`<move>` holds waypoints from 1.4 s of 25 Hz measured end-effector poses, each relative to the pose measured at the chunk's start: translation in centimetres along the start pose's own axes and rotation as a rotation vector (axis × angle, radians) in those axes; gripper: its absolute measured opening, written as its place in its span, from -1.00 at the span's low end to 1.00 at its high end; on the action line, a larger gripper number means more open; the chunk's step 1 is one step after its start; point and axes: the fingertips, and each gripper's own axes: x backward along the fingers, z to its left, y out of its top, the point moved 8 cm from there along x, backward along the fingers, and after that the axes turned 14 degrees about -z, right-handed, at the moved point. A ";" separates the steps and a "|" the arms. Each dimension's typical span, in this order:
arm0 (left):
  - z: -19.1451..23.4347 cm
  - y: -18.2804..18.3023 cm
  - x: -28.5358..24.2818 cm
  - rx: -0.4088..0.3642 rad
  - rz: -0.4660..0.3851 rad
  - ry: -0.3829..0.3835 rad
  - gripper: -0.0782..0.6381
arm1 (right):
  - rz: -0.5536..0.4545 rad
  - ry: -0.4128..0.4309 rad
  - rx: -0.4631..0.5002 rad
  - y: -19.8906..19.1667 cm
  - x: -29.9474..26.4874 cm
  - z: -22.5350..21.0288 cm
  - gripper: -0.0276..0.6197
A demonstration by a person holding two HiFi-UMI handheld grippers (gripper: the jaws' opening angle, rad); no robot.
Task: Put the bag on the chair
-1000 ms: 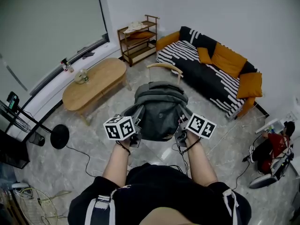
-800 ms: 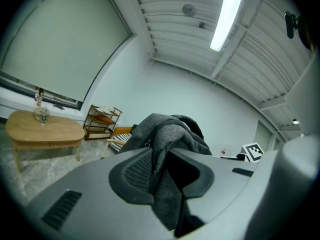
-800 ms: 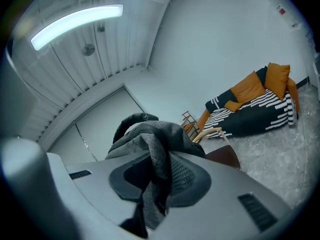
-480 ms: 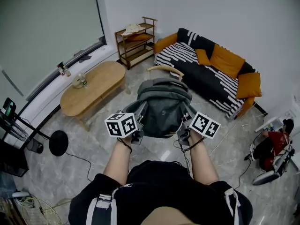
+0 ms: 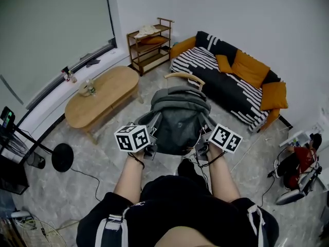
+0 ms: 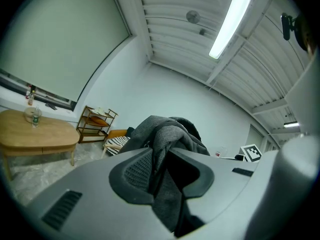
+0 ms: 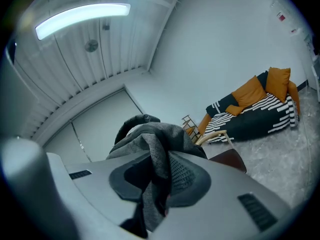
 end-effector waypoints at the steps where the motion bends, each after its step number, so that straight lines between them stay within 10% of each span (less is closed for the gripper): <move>1: 0.4 0.0 -0.2 0.002 -0.001 0.007 -0.50 | 0.008 0.004 -0.001 -0.2 -0.6 -0.1 -0.66; 14: 5.6 1.6 -6.6 -0.008 -0.032 0.066 -0.49 | 0.049 0.068 -0.036 -0.1 -10.4 -2.7 -0.66; 35: 12.6 3.0 -41.9 0.032 0.057 0.114 -0.49 | 0.082 0.084 -0.085 14.2 -39.1 -19.9 -0.66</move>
